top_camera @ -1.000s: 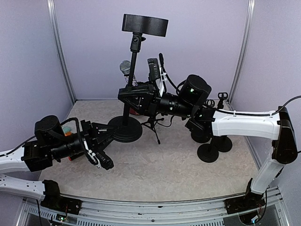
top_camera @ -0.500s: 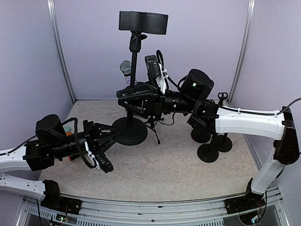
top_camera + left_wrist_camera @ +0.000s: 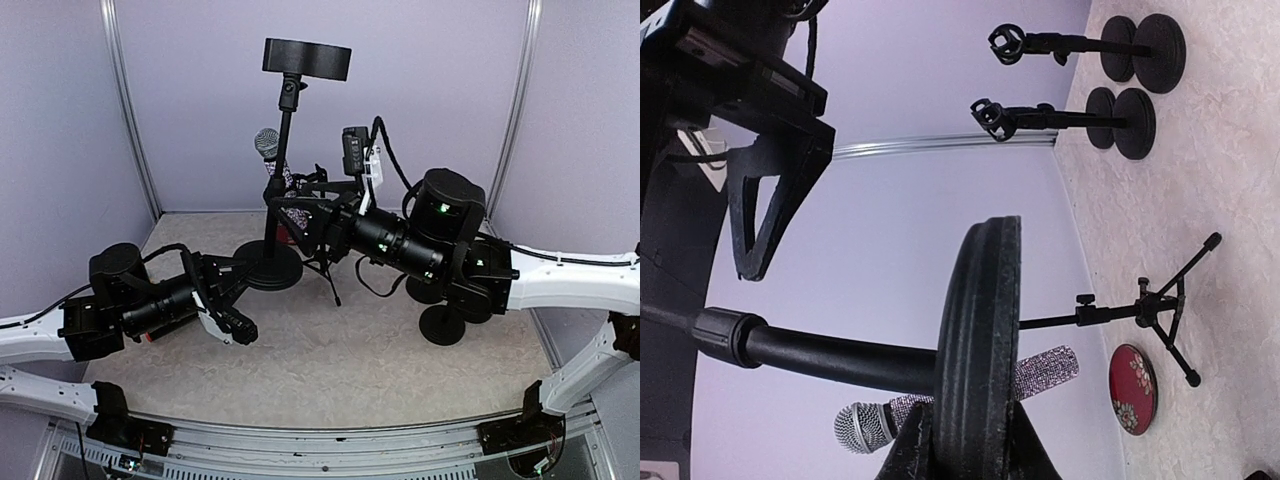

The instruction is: Remove the microphone from the stand

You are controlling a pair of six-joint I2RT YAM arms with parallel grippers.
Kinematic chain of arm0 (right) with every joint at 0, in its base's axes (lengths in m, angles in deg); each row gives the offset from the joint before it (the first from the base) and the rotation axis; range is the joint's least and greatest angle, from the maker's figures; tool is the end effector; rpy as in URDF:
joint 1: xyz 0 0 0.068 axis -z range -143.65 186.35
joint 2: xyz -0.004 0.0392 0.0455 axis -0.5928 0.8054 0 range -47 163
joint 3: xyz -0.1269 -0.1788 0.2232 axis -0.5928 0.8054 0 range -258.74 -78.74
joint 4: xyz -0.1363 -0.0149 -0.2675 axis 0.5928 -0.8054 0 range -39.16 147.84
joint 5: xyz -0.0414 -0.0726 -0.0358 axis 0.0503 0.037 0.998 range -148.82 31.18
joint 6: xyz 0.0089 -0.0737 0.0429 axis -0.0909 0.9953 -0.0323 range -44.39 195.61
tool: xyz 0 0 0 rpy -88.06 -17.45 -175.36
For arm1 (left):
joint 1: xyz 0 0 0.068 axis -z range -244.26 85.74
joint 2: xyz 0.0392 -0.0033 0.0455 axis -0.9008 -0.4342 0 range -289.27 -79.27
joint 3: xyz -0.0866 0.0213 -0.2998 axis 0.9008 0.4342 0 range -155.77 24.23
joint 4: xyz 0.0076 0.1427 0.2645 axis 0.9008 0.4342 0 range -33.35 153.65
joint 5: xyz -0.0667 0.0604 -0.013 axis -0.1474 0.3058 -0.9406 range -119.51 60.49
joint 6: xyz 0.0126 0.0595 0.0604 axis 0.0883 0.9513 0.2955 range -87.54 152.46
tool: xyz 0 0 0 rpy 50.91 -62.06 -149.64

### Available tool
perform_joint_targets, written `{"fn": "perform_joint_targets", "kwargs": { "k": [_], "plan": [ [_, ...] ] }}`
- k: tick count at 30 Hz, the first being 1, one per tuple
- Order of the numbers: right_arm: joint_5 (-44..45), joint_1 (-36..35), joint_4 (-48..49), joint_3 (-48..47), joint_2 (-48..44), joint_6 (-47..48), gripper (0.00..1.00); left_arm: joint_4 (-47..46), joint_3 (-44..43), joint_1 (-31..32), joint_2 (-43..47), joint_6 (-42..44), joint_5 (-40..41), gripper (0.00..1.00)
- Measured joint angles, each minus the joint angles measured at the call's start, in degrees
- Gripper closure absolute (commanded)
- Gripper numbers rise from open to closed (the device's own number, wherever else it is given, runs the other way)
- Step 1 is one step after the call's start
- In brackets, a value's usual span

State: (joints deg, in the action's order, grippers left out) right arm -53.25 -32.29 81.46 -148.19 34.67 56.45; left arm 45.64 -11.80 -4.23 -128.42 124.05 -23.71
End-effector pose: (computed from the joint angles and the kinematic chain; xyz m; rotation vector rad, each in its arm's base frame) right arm 0.1578 0.3835 0.4429 -0.5396 1.3807 1.2018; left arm 0.1375 -0.2232 0.3323 1.5598 0.4763 0.5063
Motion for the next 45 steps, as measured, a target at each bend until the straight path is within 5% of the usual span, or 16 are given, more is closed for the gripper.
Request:
{"fn": "perform_joint_targets", "kwargs": {
  "k": [9, 17, 29, 45],
  "plan": [
    [8.3, -1.1, -8.9, -9.1, 7.1, 1.2, 0.49, -0.1, 1.0, 0.0, 0.0, 1.1, 0.7, 1.0],
    [8.4, -1.1, -10.6, -12.3, 9.3, 2.0, 0.99, -0.1, 1.8, 0.0, 0.8, 2.4, 0.7, 1.0],
    [1.0, -0.1, -10.0, -12.0, 8.5, 4.1, 1.0, 0.2, 1.8, 0.0, 1.7, 2.5, 0.1, 1.0],
    [-39.8, 8.2, 1.7, -12.5, 10.2, -0.4, 1.0, 3.2, -1.1, 1.1, 3.6, 1.0, -7.6, 1.0]
  ]
}}
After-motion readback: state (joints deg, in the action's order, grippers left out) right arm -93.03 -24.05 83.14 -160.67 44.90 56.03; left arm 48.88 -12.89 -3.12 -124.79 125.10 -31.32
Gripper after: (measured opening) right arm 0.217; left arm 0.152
